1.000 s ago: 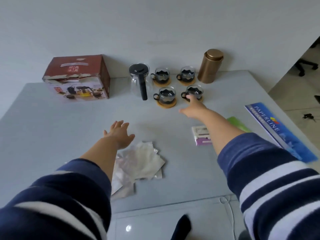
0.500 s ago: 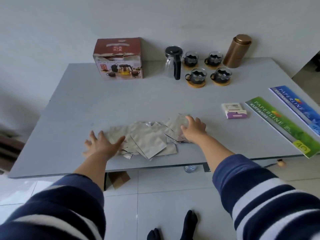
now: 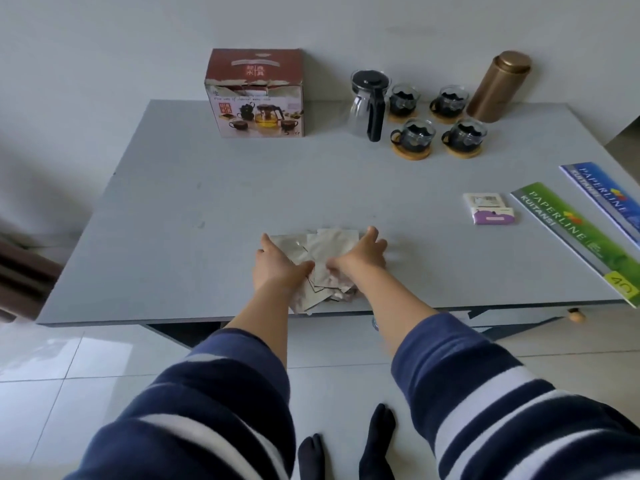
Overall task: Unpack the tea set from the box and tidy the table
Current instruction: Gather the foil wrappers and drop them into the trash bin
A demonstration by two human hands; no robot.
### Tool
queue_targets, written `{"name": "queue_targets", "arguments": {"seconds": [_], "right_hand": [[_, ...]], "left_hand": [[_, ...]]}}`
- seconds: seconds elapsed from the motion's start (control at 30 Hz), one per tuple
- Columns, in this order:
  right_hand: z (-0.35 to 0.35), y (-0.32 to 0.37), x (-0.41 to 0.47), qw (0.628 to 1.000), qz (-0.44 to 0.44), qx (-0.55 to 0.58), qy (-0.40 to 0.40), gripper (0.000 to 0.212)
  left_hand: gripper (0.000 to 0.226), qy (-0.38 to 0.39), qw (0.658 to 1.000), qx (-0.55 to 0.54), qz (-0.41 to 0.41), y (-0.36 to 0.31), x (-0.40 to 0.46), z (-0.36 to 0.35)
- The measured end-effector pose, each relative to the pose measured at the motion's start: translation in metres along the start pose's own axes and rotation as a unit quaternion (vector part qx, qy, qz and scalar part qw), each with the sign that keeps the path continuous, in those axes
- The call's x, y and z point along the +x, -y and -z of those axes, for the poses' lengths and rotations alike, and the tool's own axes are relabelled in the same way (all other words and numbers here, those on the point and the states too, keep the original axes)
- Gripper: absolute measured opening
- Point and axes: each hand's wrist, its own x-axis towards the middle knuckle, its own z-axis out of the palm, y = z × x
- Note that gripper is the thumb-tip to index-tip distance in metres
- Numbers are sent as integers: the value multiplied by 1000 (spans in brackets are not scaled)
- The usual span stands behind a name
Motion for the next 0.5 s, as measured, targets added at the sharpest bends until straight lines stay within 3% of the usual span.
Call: {"name": "queue_targets", "arguments": {"seconds": [0.13,0.23,0.37,0.5], "right_hand": [[-4,0,-4,1000,-5,2,18,92],[3,-2,-4,996,-9,-71,52,85],[9,-16,-9,983,13,-176,55,90],[18,-33,-11,991,68,-105,45,92]], "left_hand": [[89,20,994,-97,36,8,-1,4],[50,66,985,-154,48,14,-3,8],[34,109,973,-198,52,20,-8,2],[16,136,958,-245,53,17,-16,-14]]}}
